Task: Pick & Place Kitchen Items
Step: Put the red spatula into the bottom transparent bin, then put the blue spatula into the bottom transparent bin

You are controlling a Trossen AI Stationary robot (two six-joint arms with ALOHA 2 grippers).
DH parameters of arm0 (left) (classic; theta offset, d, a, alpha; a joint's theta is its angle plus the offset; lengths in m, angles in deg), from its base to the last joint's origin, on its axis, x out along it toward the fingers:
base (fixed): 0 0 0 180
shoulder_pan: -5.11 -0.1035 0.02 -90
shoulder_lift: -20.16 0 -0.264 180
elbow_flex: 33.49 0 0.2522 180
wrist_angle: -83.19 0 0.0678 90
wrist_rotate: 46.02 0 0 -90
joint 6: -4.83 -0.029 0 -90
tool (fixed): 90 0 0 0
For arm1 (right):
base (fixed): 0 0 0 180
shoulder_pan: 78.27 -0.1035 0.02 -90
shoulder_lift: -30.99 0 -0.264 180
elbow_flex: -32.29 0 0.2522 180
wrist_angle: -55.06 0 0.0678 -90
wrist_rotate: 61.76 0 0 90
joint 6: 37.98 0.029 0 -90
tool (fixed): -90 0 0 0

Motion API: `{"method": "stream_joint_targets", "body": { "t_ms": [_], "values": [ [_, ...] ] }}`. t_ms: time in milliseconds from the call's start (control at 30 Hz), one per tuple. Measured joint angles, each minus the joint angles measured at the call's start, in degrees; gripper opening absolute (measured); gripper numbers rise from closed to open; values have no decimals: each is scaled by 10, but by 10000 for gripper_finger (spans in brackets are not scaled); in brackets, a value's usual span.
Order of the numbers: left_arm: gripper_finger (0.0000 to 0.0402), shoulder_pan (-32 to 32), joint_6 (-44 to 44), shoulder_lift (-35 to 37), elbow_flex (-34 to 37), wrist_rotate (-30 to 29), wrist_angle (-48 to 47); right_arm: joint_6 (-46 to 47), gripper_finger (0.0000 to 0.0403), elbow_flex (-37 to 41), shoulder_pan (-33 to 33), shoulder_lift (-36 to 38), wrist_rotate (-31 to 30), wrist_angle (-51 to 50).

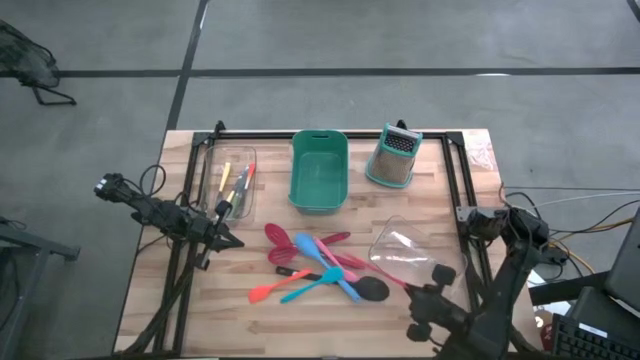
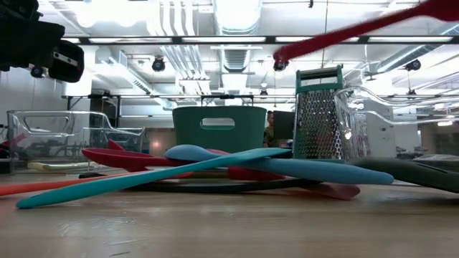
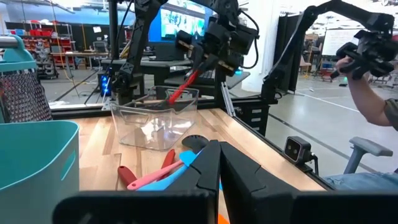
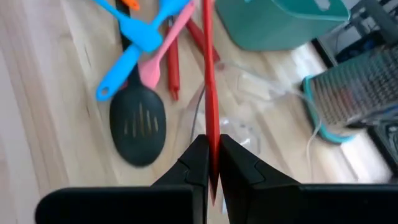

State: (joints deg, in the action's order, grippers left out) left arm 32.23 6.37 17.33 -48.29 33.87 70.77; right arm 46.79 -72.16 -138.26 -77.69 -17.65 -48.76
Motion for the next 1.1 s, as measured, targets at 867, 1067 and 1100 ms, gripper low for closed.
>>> {"method": "stream_joint_targets", "body": {
  "t_ms": [867, 1067, 1100],
  "values": [
    [12, 0, 0, 0, 0, 0, 0, 189, 43, 159, -16, -1, 167, 20],
    [12, 0, 0, 0, 0, 0, 0, 209, 89, 154, -16, -1, 168, 21],
    [12, 0, 0, 0, 0, 0, 0, 209, 97, 152, -16, -1, 167, 21]
  ]
}}
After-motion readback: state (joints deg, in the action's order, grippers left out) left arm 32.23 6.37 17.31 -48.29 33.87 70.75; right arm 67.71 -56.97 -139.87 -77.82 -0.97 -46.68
